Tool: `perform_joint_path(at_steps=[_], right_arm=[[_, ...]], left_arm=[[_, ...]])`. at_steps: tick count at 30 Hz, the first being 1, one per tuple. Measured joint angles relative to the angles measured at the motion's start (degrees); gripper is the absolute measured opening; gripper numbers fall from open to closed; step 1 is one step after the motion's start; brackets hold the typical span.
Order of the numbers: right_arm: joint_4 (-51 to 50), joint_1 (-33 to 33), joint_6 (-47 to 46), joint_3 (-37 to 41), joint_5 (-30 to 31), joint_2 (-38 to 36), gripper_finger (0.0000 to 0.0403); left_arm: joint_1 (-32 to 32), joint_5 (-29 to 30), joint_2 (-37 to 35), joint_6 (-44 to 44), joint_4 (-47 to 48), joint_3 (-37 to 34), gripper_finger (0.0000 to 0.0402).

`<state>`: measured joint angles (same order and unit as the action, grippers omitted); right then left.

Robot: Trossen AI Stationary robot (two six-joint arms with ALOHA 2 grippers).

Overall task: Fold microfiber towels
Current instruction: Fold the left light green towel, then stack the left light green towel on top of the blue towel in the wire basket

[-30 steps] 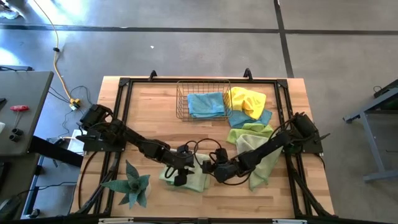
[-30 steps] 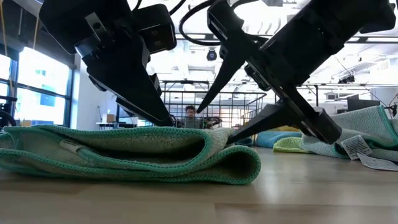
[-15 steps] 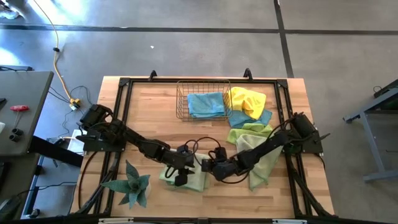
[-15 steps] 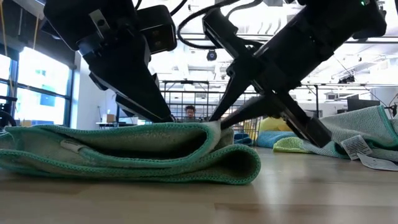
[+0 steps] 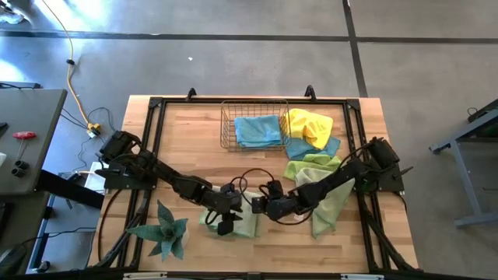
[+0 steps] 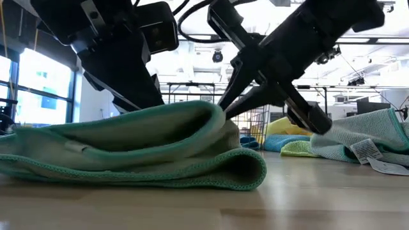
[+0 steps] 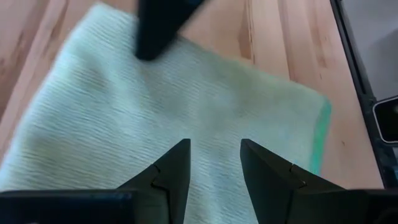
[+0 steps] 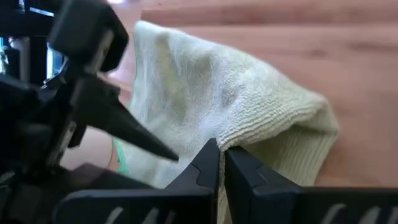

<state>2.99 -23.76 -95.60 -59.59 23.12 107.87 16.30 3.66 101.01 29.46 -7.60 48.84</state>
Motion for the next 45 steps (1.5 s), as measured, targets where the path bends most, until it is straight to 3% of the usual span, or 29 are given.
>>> perform_joint_path(at_steps=[7, 17, 27, 30, 34, 39, 45], right_arm=[[-9.7, 2.2, 3.1, 0.0, -7.3, -1.5, 0.0001], [-9.6, 4.3, 8.7, 0.0, -8.9, -1.5, 0.001], [-17.4, 4.3, 9.1, 0.0, -14.2, -6.7, 0.0132], [-20.4, 3.4, 6.4, 0.0, -14.5, -9.5, 0.0161], [-18.9, -1.1, -2.5, 0.0, -8.8, -9.8, 0.0181], [-17.7, -6.2, -13.5, 0.0, -3.5, -7.4, 0.0197], [-9.3, -8.0, -18.6, 0.0, -3.1, -1.5, 0.0223]], left_arm=[[1.1, 0.0, 0.0, 1.0, 0.0, 0.0, 0.013], [1.5, 0.0, 0.0, 0.9, 0.6, 0.0, 0.013], [1.5, 0.0, 0.0, 0.3, 2.3, 0.0, 0.013], [1.5, -0.1, 0.0, -0.6, 2.4, 0.0, 0.013], [1.5, 0.4, 0.0, -1.6, 5.8, 0.1, 0.013], [1.5, 5.2, 0.0, -1.3, 11.2, 0.0, 0.0131], [1.5, 7.7, 0.0, -0.7, 10.7, 0.0, 0.0131]])
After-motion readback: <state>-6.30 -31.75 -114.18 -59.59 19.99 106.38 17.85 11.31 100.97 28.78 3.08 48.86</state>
